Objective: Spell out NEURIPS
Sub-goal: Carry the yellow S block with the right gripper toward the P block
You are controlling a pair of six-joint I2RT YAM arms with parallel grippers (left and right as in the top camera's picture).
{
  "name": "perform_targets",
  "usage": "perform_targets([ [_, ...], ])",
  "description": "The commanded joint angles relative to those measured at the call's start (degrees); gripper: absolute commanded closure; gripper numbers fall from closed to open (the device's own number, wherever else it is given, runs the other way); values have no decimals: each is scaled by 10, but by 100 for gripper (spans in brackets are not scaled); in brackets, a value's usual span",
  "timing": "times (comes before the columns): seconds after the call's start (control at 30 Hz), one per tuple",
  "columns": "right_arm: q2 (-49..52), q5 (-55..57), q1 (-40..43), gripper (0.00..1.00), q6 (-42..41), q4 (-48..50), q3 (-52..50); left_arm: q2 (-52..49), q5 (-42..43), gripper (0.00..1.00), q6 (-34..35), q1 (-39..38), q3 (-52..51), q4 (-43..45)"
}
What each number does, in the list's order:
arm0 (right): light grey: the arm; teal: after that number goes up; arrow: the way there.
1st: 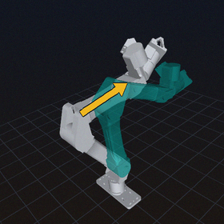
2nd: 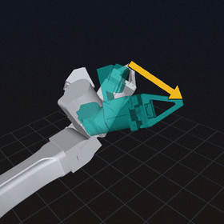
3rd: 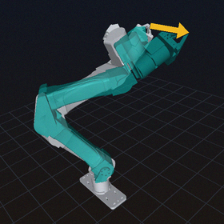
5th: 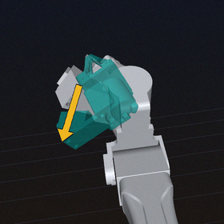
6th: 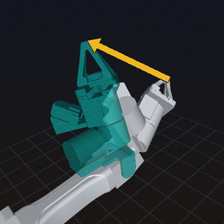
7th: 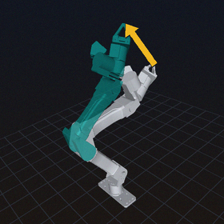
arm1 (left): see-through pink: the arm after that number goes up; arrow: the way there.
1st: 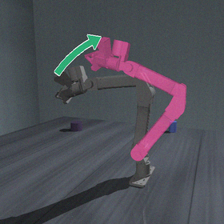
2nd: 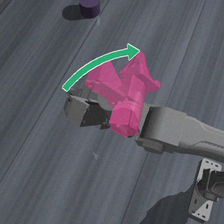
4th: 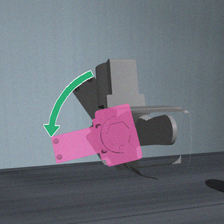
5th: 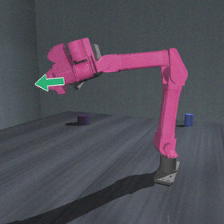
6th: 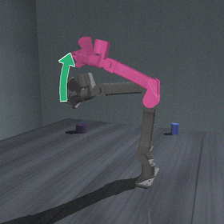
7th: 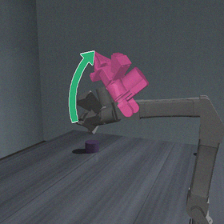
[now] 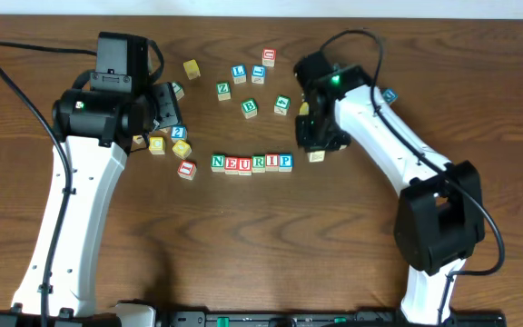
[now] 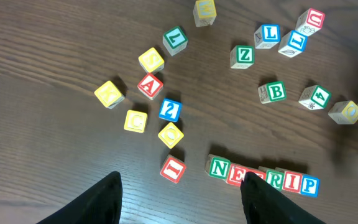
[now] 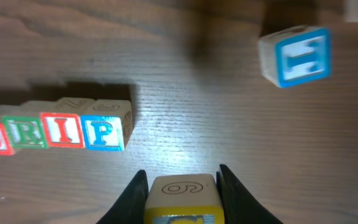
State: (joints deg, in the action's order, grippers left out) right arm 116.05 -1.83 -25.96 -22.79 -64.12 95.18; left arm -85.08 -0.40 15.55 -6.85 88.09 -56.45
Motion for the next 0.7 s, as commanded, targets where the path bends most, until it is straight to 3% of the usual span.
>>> perform_targets([
  [0.0, 6, 1, -14, 86, -10, 36, -38, -6, -10, 39, -5, 2, 3, 0],
  [0.23, 6, 24, -24, 87, -65, 108, -109, -6, -10, 40, -5, 2, 3, 0],
  [0.67, 6, 23, -26, 85, -75, 156, -147, -6, -10, 39, -5, 2, 3, 0],
])
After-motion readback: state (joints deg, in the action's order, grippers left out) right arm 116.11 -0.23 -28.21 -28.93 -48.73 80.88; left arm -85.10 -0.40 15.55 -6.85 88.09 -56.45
